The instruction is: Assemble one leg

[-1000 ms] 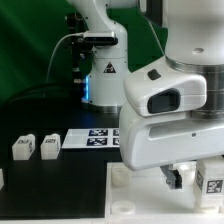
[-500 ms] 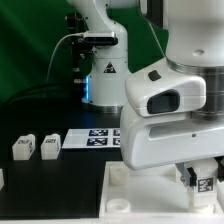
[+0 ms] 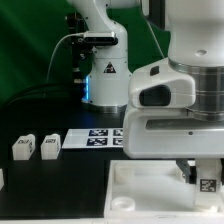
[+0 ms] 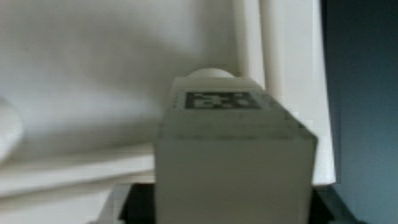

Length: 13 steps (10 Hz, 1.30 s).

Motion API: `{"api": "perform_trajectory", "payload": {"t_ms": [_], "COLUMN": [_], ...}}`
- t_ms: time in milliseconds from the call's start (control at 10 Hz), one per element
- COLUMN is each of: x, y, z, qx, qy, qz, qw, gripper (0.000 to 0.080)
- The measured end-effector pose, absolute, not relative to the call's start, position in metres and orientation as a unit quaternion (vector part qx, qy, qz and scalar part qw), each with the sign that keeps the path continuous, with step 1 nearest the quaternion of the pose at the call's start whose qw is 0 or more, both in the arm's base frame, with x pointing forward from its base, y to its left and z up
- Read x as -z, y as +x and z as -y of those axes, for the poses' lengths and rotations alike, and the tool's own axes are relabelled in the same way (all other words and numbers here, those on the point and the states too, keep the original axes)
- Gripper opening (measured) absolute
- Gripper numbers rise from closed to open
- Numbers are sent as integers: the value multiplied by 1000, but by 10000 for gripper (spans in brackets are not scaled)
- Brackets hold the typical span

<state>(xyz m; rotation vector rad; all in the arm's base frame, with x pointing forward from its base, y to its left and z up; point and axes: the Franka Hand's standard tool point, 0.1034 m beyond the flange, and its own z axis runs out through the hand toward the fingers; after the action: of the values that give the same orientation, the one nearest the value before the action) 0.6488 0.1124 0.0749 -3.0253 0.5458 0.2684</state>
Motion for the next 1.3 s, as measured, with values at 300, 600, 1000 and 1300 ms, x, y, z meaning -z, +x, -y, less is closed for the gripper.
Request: {"api": "perform_trajectory", "payload": {"t_ms": [300, 600, 1000, 1300], "x": [-74, -74, -75, -77], "y": [651, 644, 641, 645], "z": [-103, -106, -107, -110], "qx": [-81, -70, -59, -49], "qy": [-901, -787, -681, -737], "qz": [-426, -613, -730, -674], "qw": [23, 5, -15, 1], "gripper": [290, 291, 291, 544]}}
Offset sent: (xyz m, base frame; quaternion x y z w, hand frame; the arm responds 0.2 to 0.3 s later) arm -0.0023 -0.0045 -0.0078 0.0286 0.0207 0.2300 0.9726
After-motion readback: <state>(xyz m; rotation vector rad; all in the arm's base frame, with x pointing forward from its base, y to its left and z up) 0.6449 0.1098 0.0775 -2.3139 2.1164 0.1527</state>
